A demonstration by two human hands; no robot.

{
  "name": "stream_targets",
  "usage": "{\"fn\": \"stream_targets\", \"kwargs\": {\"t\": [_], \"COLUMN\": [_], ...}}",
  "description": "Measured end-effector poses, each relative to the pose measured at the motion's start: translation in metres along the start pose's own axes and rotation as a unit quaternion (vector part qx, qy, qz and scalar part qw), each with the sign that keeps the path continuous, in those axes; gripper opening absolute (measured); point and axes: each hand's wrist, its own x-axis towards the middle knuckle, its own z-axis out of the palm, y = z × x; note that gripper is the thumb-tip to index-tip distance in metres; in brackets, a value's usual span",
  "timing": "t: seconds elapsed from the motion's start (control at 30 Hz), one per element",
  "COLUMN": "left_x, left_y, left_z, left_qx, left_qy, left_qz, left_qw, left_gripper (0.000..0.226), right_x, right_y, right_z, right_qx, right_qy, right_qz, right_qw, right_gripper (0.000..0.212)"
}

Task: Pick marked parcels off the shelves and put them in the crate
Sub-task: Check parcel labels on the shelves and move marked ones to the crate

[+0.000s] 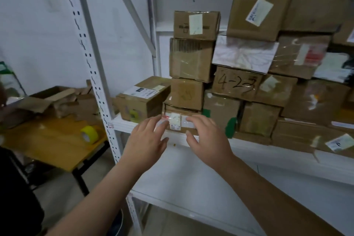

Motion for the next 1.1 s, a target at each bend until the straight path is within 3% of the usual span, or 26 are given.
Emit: {"fn": "stream_targets", "kwargs": {"t": [0.2,0.33,0.53,0.63,0.8,0.97,1.1], "left_x": [0.009,0.039,0.095,0.105,0.098,0.090,0.076], "left_y": [-0.049,-0.095,-0.168,-0.192,-0.208,-0.228,-0.235], "left_z": [0.011,0.022,0.051,0.061,0.064,0.063,0.051], "left_qx": [-0.010,0.002,0.055,0.007,-0.099,-0.174,-0.196], "left_qy": [-0.004,0.018,-0.095,-0.119,-0.048,0.026,0.048], "left_qz": [-0.077,-0.072,-0.039,-0.004,0.030,0.088,0.126], "left_qw": [0.997,0.997,0.993,0.993,0.993,0.981,0.971], "left_gripper": [0.052,0.062,0.088,0.077,0.054,0.034,0.029], "right_x": [0.029,0.044,0.076,0.091,0.102,0.103,0.100], "right_y": [-0.019,-0.030,-0.054,-0.071,-0.093,-0.114,-0.128], "right_z": [0.039,0.060,0.092,0.113,0.148,0.167,0.181], "right_qx": [0.032,0.034,0.062,0.105,0.176,0.308,0.354], "right_qy": [-0.033,-0.044,-0.024,-0.010,0.003,0.035,0.104], "right_qz": [-0.014,0.013,0.086,0.141,0.257,0.294,0.336], "right_qw": [0.999,0.998,0.994,0.984,0.950,0.904,0.867], "right_gripper": [0.037,0.038,0.041,0.050,0.065,0.056,0.065]}}
